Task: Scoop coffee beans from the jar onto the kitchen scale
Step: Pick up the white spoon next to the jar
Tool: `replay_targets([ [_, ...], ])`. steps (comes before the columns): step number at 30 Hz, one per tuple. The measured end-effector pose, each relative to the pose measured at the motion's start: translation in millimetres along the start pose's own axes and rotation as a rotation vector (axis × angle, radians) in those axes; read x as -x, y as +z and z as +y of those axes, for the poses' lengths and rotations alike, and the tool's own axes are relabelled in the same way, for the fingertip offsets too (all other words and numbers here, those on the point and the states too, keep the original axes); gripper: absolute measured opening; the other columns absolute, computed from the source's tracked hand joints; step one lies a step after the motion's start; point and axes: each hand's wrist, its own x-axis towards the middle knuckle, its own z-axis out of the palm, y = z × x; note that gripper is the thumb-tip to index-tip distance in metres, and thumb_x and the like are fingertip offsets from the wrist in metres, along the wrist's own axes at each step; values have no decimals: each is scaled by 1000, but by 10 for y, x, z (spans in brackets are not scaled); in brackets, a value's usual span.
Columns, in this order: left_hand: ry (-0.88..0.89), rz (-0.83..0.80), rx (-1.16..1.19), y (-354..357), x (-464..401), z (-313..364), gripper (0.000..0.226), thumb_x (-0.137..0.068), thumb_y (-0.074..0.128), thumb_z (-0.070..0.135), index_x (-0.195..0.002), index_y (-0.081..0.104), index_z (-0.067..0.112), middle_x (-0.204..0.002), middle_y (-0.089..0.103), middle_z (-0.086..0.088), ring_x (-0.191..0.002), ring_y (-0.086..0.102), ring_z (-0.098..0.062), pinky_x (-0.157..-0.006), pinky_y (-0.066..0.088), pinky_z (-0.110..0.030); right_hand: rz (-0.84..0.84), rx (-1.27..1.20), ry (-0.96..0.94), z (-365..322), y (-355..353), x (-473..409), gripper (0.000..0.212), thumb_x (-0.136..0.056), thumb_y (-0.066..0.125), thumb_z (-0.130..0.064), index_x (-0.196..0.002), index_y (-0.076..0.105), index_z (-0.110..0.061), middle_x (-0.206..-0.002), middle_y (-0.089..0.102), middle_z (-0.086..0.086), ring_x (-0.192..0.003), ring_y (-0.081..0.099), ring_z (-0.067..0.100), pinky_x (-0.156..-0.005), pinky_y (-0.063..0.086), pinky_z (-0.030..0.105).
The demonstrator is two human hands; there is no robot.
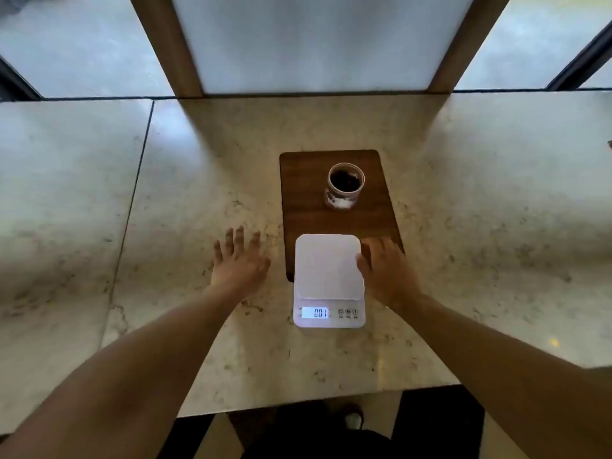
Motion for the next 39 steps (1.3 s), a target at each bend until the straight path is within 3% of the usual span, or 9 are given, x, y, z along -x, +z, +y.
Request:
replay_targets([
  [3, -11, 44, -48, 80, -89, 13, 67, -100, 15, 53, -156, -11, 27, -165, -21, -8, -148, -28, -26, -119, -18, -51, 77, -46, 185, 197, 109, 71, 28, -93, 61, -23, -116, 63, -7, -114, 64, 16, -96, 64, 35, -78, 53, 42],
  [8, 9, 130, -49, 270, -237, 45, 70, -97, 11, 54, -157, -8, 23, -167, -14, -11, -152, -19, -26, -120, -15, -48, 51, -91, 339, 491, 317, 253, 22, -92, 61, -33, -103, 59, -14, -94, 64, 8, -75, 59, 24, -66, 45, 31],
  [15, -17, 321, 26, 461, -287, 155, 69, -95, 15, 54, -155, 17, 21, -166, 11, -14, -154, 2, -29, -123, -4, -49, 57, -203, 398, 633, 477, 341, 20, -95, 63, -28, -102, 62, -10, -93, 64, 6, -80, 60, 23, -69, 51, 36],
  [19, -17, 373, 81, 489, -294, 124, 63, -96, 20, 53, -152, 26, 23, -165, 17, -10, -153, 7, -26, -124, 1, -48, 102, -235, 430, 622, 532, 350, 15, -93, 64, -28, -96, 68, -13, -87, 65, 0, -74, 58, 16, -65, 42, 28],
  [22, -23, 386, 80, 486, -286, 139, 65, -94, 22, 54, -151, 29, 24, -165, 18, -9, -153, 7, -25, -124, 1, -47, 146, -267, 485, 629, 575, 315, 13, -91, 66, -30, -87, 70, -19, -75, 62, -9, -62, 54, 4, -53, 36, 22],
  [25, -27, 375, 96, 425, -278, 151, 67, -93, 22, 54, -152, 28, 23, -166, 17, -8, -154, 6, -24, -124, 0, -46, 168, -281, 505, 635, 599, 199, 17, -91, 66, -32, -81, 68, -18, -71, 65, -6, -59, 52, 1, -53, 39, 22],
  [32, -33, 348, 74, 394, -260, 163, 69, -92, 25, 55, -153, 28, 22, -166, 14, -8, -154, 1, -22, -124, -2, -45, 258, -535, 556, 521, 504, -62, 22, -100, 55, -38, -94, 64, -18, -70, 67, -10, -64, 62, 3, -56, 39, 20],
  [35, -34, 354, 64, 407, -268, 150, 70, -91, 26, 56, -153, 29, 22, -166, 16, -8, -154, 2, -23, -124, 0, -46, 304, -646, 537, 434, 354, -211, 17, -102, 51, -34, -98, 58, -19, -67, 66, -6, -57, 61, 7, -51, 39, 19],
  [39, -38, 362, 68, 417, -277, 158, 71, -91, 25, 57, -153, 29, 22, -166, 16, -8, -154, 3, -23, -124, 1, -47, 378, -661, 419, 321, 72, -523, 14, -106, 43, -22, -109, 56, -19, -76, 59, -7, -65, 56, 9, -55, 41, 21],
])
